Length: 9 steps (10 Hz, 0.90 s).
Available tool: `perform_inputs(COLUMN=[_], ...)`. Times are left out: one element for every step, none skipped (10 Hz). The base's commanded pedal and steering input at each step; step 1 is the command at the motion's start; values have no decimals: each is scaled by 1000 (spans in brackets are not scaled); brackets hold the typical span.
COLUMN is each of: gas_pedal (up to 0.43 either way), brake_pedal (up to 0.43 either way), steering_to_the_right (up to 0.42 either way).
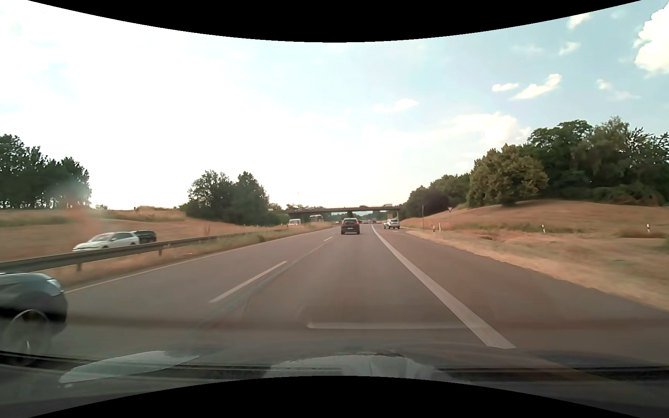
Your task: Follow the waypoints while adhering to traffic rules and regulations
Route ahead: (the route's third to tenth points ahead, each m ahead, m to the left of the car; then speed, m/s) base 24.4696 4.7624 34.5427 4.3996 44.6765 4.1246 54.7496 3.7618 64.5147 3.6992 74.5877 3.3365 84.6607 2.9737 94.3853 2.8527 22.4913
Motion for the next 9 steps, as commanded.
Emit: perform_inputs(gas_pedal=[28,28,28,28,28,28,28,28,28], brake_pedal=[0,0,0,0,0,0,0,0,0], steering_to_the_right=[1,1,2,2,3,3,3,3,3])
